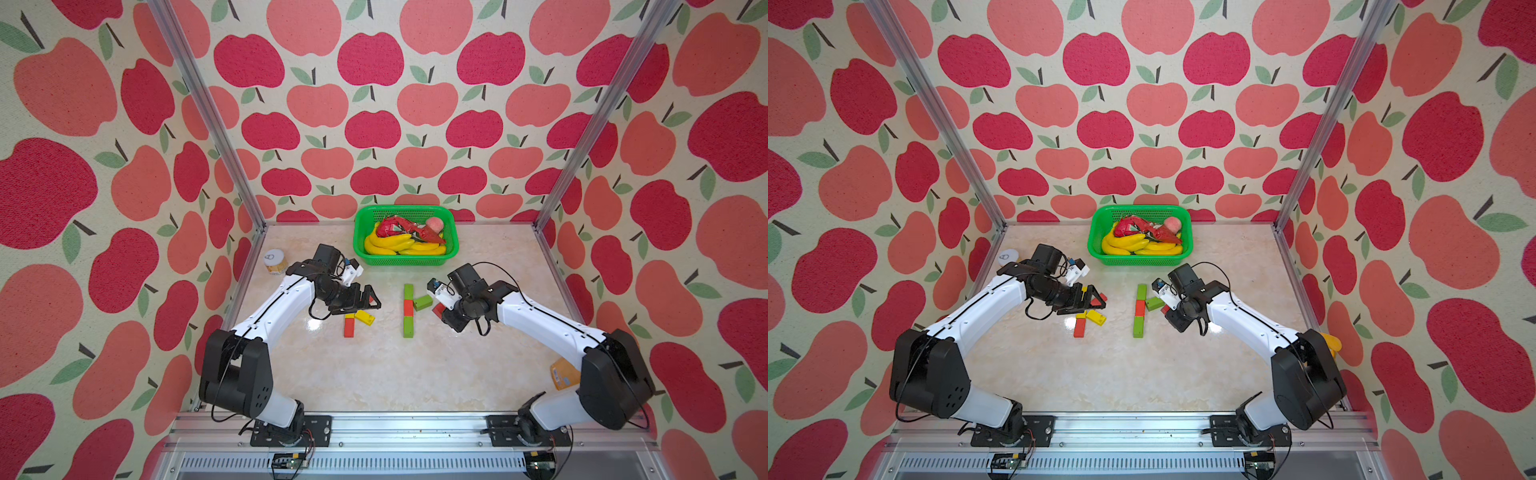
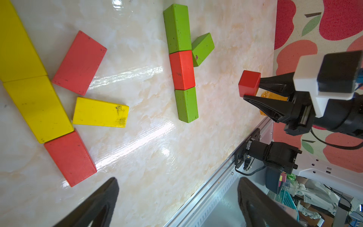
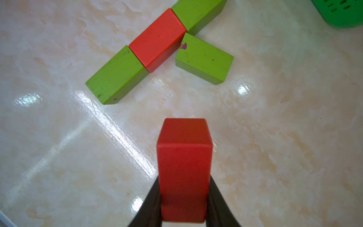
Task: Assemble the letter k with building blocks
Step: Assemble the building block at the center of the board.
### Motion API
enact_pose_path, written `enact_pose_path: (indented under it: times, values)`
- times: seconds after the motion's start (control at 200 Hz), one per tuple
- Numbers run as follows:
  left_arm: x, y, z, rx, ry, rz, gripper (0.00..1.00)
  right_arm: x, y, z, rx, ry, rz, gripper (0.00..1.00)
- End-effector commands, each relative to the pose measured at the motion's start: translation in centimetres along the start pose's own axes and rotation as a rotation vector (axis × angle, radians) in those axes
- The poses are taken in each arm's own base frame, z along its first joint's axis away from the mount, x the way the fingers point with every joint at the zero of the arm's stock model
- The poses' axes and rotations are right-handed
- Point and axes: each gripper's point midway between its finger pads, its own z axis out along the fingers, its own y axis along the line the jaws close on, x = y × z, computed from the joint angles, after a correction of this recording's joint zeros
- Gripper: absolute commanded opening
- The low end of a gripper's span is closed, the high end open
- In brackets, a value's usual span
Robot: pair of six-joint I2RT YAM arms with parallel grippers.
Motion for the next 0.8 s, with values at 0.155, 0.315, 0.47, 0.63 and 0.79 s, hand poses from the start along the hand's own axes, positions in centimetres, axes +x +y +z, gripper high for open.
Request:
enact_pose_path:
  times: [0.155, 0.315, 0.47, 0.63, 0.79]
  values:
    - [-2.2, -0.2, 0.1, 0.087, -0.030, 0.014, 0.98, -0.4, 1.5, 2.8, -0.114, 0.043, -0.066, 0.21]
    - [-3.6, -0.5, -0.2, 0.118, -0.077, 0.040, 0.98, 0.2, 1.9, 4.1, -0.143, 0.097, -0.082, 0.20]
    - [-4.4, -0.1, 0.0, 0.094, -0.112, 0.053, 0.98, 0.4, 2.0, 4.9, -0.160, 0.110, -0.093, 0.21]
    - [-4.9, 0.9, 0.7, 0.059, -0.114, 0.033, 0.98, 0.4, 2.2, 5.7, -0.183, 0.136, -0.109, 0.21]
    - [-5.1, 1.3, 1.4, 0.053, -0.095, 0.010, 0.98, 0.1, 2.0, 6.5, -0.196, 0.133, -0.115, 0.21]
